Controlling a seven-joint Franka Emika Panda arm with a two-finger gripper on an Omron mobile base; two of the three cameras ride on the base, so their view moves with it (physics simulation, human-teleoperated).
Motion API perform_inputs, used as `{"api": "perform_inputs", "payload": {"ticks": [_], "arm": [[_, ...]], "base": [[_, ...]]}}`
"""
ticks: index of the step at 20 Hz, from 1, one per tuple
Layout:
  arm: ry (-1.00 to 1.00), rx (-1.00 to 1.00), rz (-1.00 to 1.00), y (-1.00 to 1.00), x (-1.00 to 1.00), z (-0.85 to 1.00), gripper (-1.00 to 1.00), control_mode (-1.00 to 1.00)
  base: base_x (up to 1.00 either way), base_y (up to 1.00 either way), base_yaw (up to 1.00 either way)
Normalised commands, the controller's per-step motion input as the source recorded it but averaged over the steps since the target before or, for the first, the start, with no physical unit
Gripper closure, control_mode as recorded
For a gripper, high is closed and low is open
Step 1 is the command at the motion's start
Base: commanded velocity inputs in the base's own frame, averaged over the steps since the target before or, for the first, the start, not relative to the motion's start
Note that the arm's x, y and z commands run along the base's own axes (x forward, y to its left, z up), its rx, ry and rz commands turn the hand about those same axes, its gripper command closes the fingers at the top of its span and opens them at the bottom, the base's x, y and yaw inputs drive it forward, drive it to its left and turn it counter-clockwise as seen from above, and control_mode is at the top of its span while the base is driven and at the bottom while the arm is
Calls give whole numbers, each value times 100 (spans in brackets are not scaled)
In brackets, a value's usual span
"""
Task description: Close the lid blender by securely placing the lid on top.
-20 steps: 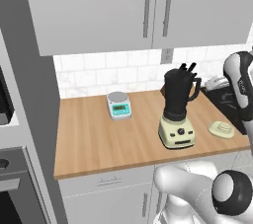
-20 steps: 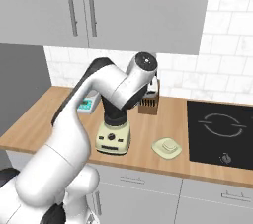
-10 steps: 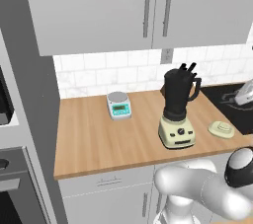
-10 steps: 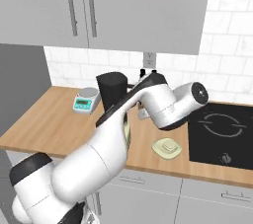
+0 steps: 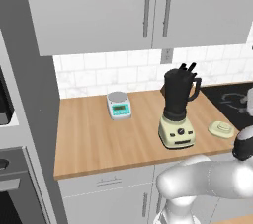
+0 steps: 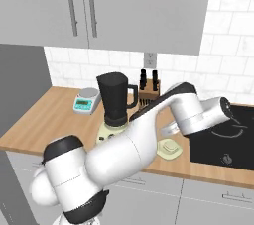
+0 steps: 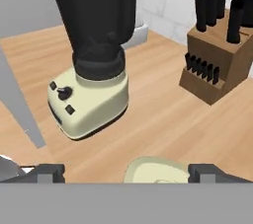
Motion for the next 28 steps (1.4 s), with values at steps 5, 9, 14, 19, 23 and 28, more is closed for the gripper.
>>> {"api": "perform_inputs", "payload": {"ticks": [5,9,14,19,23,28], "arm": [[0,0,4,-4,5,-47,-100,-100],[2,0,0,0,12,-47,-100,-100],[17,-2,0,0,3,-51,-100,-100],[30,-4,0,0,6,-47,-100,-100],[24,-5,0,0,10,-27,-100,-100],[9,-16,0,6,9,-6,-100,-100]], "base": [[0,0,0],[0,0,0],[0,0,0],[0,0,0],[0,0,0],[0,0,0]]}}
